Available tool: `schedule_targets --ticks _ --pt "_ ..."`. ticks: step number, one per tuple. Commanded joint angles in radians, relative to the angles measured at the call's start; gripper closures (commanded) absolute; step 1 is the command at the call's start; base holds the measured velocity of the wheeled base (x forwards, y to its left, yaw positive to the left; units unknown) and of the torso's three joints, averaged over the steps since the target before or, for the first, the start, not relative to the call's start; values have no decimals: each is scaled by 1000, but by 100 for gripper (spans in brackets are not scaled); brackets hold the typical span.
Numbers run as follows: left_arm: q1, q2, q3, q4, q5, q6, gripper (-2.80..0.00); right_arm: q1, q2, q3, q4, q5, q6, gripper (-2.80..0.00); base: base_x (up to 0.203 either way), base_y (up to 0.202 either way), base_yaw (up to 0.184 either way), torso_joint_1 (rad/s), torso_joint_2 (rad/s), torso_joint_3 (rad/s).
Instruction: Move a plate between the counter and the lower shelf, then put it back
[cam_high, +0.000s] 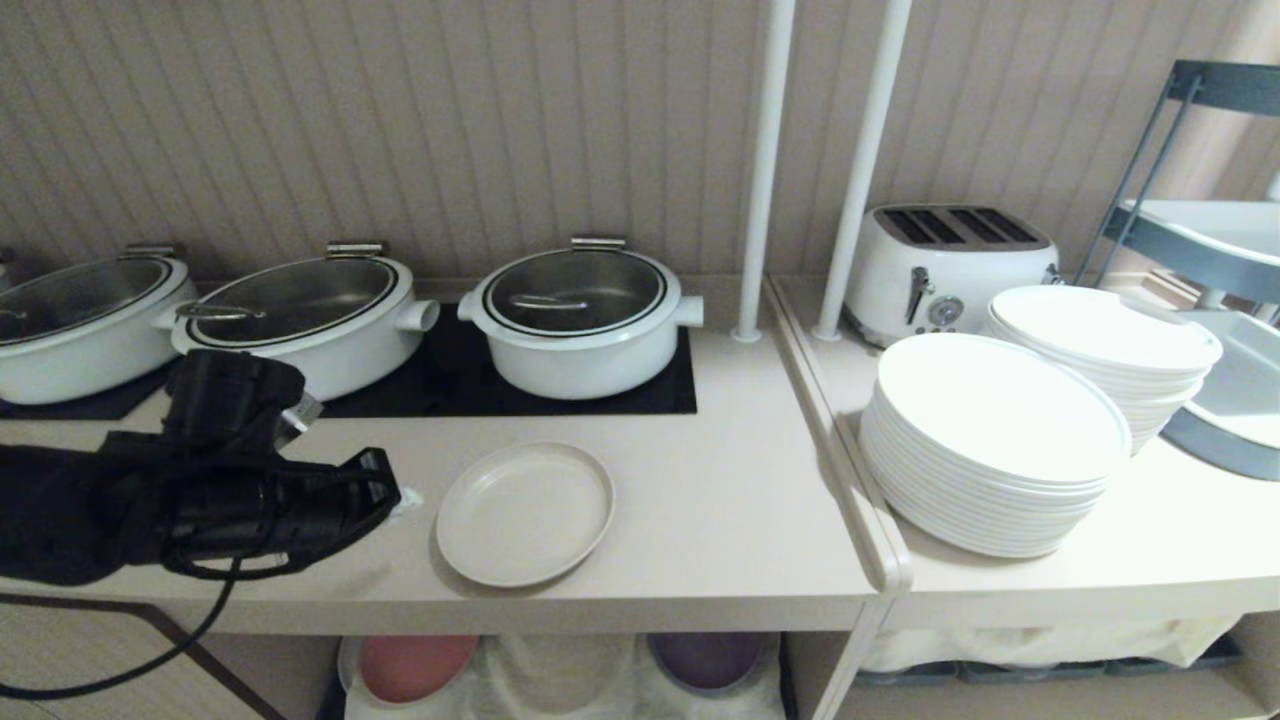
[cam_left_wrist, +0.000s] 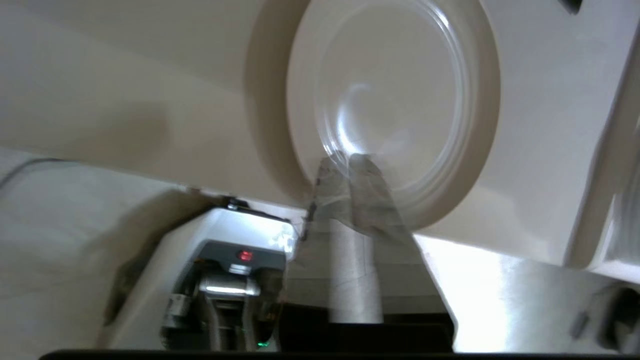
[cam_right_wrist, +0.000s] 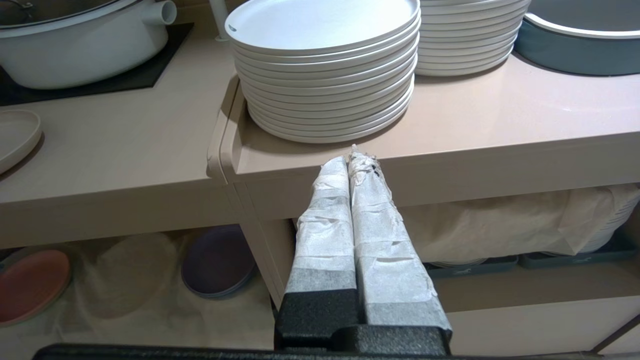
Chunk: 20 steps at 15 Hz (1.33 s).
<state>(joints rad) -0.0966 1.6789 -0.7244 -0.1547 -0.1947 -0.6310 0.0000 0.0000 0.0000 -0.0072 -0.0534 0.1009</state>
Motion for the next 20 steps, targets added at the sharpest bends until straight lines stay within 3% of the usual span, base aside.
schedule_targets --ticks 1,7,11,19,20 --pt "0 -67 34 -1 8 29 0 0 0 0 0 0 0 0 0 0 0 0 0 0" --pt "6 -295 142 6 23 74 0 0 0 0 0 0 0 0 0 0 0 0 0 0" --pt "8 -437 218 30 23 138 0 0 0 0 0 0 0 0 0 0 0 0 0 0" --pt "44 -587 237 127 65 147 0 0 0 0 0 0 0 0 0 0 0 0 0 0" --pt "44 -600 245 138 79 181 0 0 0 0 0 0 0 0 0 0 0 0 0 0"
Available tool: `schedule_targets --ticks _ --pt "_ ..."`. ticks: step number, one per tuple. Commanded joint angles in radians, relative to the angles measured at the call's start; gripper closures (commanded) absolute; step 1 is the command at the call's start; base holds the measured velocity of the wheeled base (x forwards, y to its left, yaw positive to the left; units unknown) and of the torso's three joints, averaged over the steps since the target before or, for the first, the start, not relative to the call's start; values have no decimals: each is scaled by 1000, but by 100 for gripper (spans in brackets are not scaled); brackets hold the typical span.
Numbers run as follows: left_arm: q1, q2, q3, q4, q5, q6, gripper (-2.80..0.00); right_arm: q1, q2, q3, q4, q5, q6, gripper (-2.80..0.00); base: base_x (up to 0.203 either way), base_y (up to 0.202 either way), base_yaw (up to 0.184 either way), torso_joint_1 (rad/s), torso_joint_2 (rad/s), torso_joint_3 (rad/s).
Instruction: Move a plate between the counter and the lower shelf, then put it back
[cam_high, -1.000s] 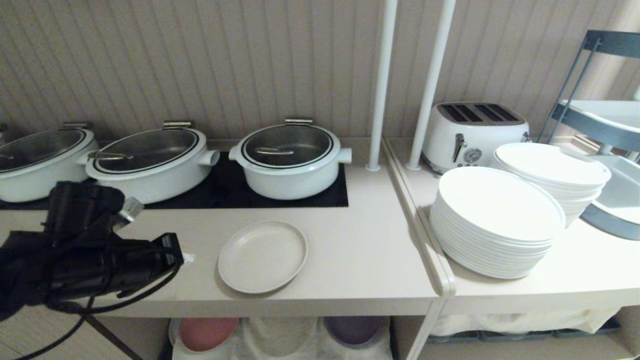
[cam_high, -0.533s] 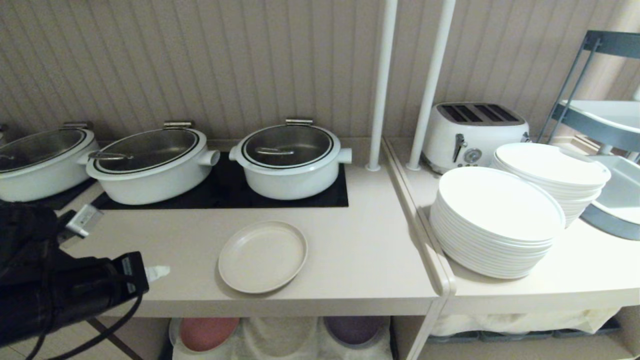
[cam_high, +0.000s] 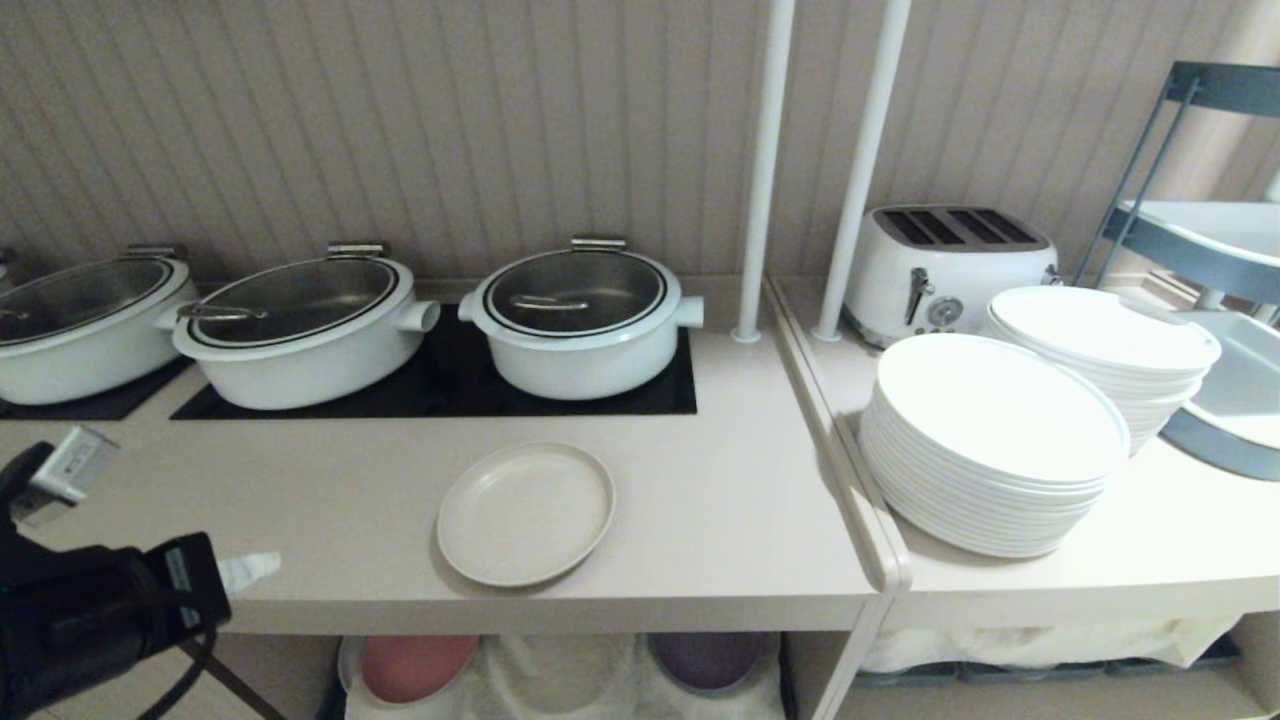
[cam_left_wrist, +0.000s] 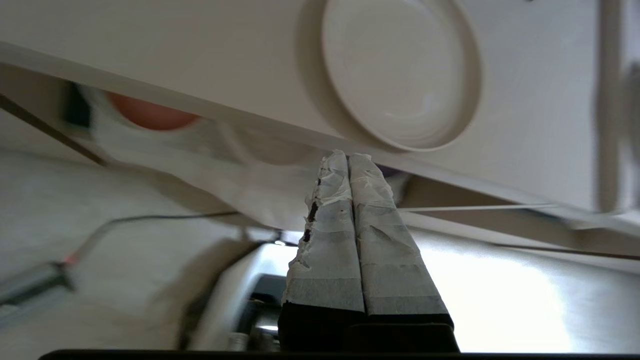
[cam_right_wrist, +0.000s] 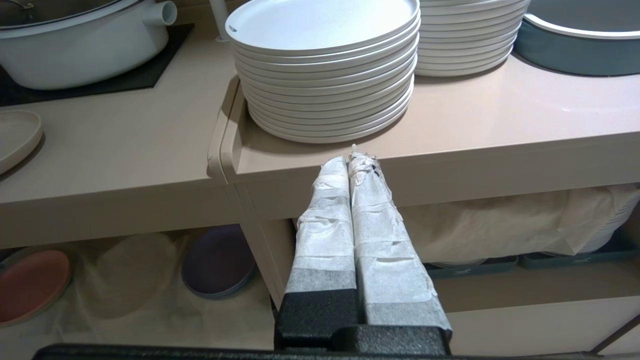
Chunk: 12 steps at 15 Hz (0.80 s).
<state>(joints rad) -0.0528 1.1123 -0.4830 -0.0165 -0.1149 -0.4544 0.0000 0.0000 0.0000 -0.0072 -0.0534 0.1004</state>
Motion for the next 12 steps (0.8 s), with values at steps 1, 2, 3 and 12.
schedule_targets --ticks 1,2,3,12 --pt "1 -45 20 1 33 52 0 0 0 0 0 0 0 0 0 0 0 0 0 0" --pt "1 -61 30 1 74 88 0 0 0 0 0 0 1 0 0 0 0 0 0 0" --pt "1 -79 33 2 103 114 0 0 0 0 0 0 1 0 0 0 0 0 0 0" --pt "-1 -388 108 63 261 452 0 0 0 0 0 0 0 0 0 0 0 0 0 0"
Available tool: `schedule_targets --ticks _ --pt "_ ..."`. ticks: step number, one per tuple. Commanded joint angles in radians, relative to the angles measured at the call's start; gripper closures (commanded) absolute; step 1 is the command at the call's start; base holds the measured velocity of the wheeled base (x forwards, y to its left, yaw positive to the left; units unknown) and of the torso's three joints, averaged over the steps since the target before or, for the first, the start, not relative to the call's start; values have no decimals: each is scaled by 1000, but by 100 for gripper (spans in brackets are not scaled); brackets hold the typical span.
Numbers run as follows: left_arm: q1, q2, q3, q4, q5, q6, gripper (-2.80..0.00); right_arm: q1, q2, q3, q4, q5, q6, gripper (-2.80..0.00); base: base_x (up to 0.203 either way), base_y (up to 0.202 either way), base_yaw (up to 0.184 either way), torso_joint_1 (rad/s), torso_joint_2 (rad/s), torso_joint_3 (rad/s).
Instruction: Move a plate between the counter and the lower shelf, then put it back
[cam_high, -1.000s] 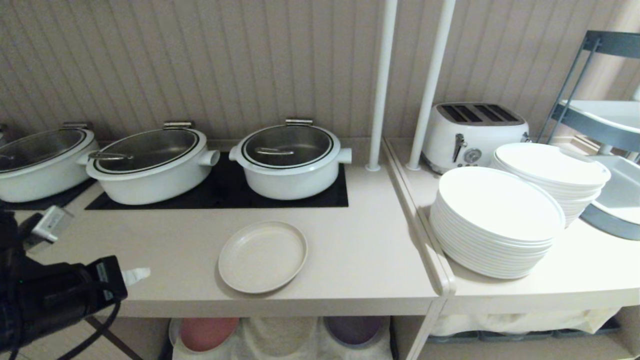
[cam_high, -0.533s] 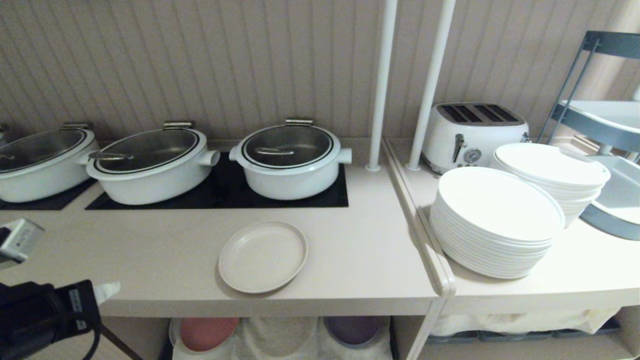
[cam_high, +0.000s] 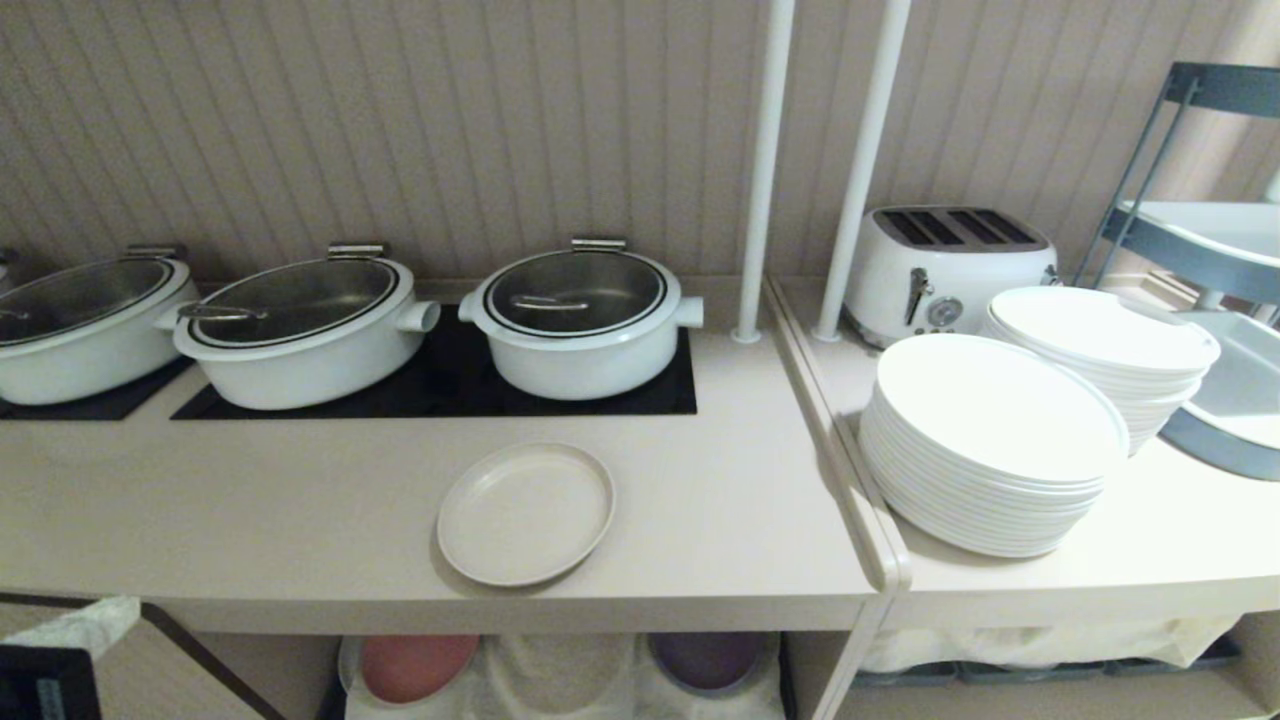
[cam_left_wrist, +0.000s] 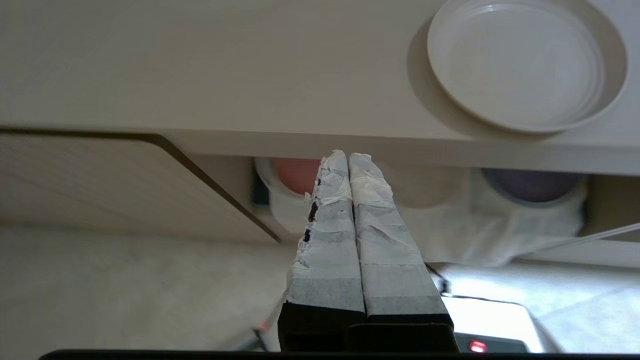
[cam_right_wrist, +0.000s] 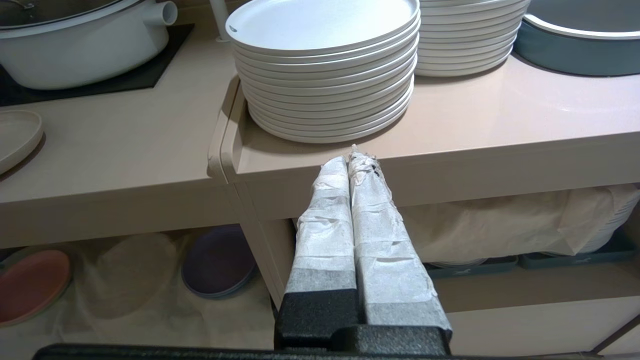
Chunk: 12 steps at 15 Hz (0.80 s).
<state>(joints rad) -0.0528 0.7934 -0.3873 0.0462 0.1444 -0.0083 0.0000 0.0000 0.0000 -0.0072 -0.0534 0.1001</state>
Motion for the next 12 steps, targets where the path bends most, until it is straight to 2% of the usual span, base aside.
schedule_targets --ticks 1,4,6,8,10,12 --pt "-1 -120 42 -3 3 46 0 0 0 0 0 0 1 0 0 0 0 0 0 0" --pt "0 -287 162 -16 -2 146 0 0 0 0 0 0 1 0 0 0 0 0 0 0" --pt "3 -387 295 -74 -39 166 0 0 0 0 0 0 1 0 0 0 0 0 0 0" --pt "17 -487 383 -176 -112 156 0 0 0 0 0 0 1 0 0 0 0 0 0 0" --pt "32 -588 386 -181 -184 125 0 0 0 0 0 0 1 0 0 0 0 0 0 0" --pt "43 -689 387 -162 -200 116 0 0 0 0 0 0 1 0 0 0 0 0 0 0"
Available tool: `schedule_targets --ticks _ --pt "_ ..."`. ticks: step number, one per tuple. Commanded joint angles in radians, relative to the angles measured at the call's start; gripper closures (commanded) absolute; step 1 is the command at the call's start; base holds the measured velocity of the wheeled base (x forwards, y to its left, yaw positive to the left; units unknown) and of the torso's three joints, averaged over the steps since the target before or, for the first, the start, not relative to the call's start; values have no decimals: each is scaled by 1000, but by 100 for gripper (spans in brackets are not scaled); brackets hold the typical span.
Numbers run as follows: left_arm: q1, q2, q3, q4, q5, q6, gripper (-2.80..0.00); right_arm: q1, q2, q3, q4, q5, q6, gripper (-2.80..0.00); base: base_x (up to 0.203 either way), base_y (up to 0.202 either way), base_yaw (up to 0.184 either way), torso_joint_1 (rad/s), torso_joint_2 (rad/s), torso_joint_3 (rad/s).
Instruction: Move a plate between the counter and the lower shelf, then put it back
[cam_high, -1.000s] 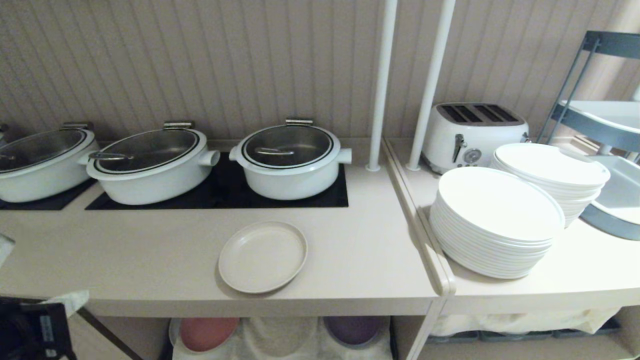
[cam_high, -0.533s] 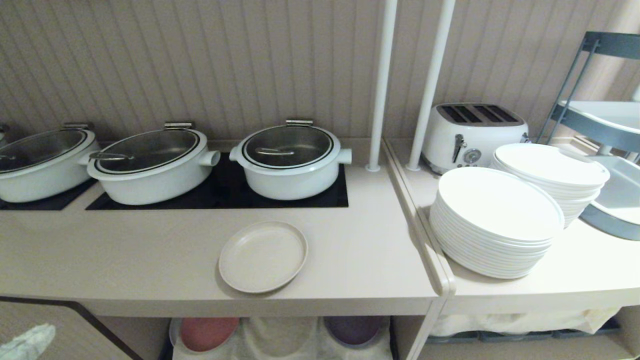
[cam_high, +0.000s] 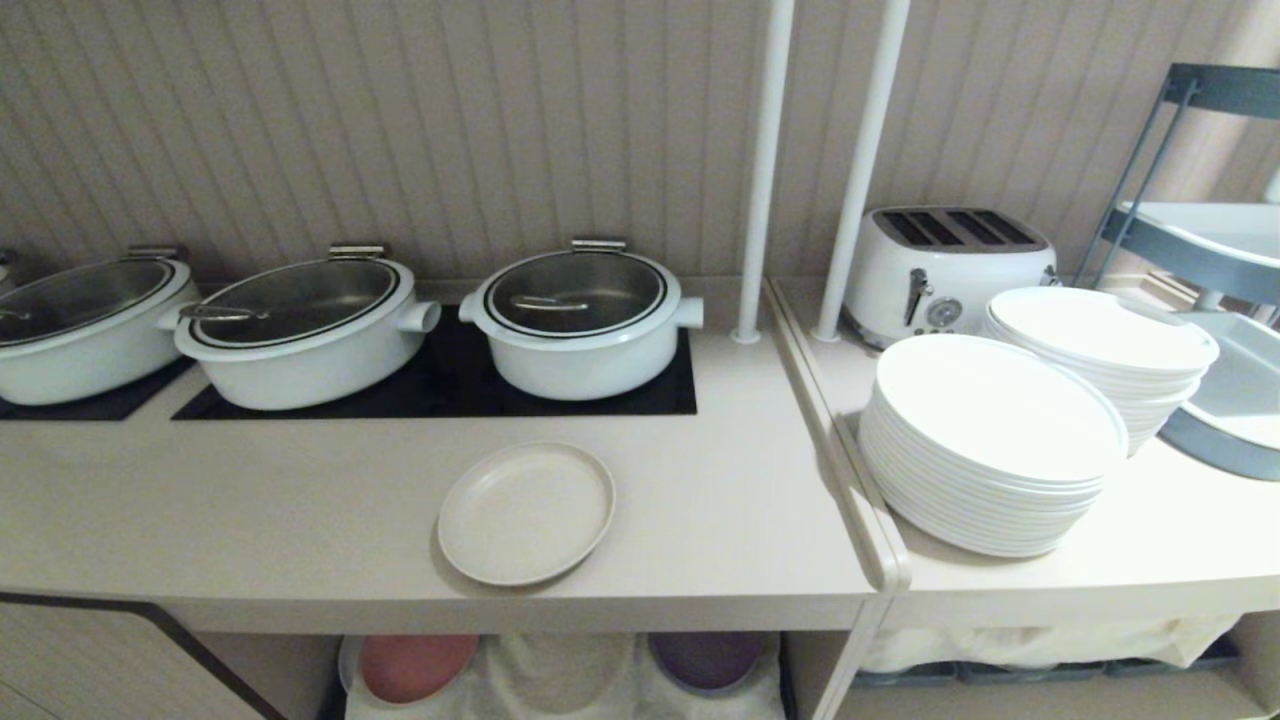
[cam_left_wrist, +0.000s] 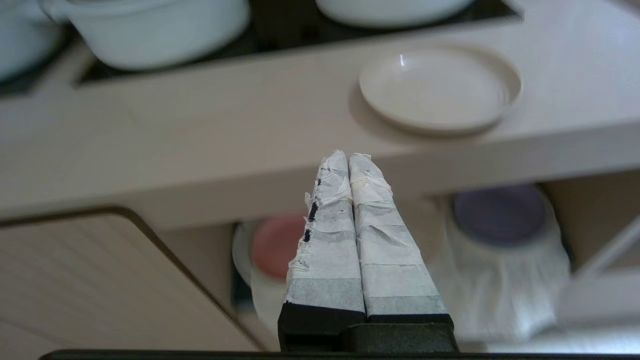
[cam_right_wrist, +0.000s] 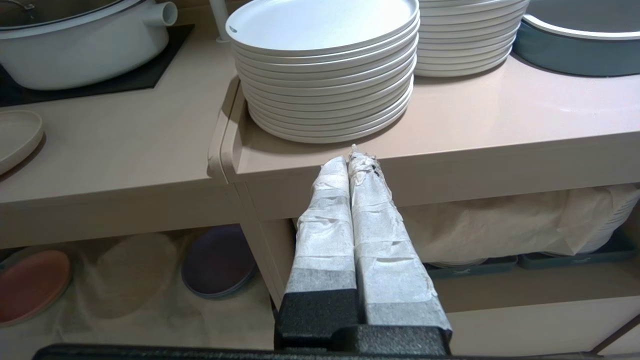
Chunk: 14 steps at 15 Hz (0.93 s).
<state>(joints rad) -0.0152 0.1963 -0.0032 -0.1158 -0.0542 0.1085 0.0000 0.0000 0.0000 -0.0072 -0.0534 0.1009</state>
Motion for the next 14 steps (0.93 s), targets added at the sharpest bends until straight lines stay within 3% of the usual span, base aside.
schedule_targets --ticks 1,5,14 --pt "8 -137 3 11 3 0 0 0 0 0 0 0 0 0 0 0 0 0 0 0" --pt "11 -195 3 111 39 3 0 0 0 0 0 0 0 0 0 0 0 0 0 0" --pt "11 -195 3 116 43 -58 0 0 0 0 0 0 0 0 0 0 0 0 0 0"
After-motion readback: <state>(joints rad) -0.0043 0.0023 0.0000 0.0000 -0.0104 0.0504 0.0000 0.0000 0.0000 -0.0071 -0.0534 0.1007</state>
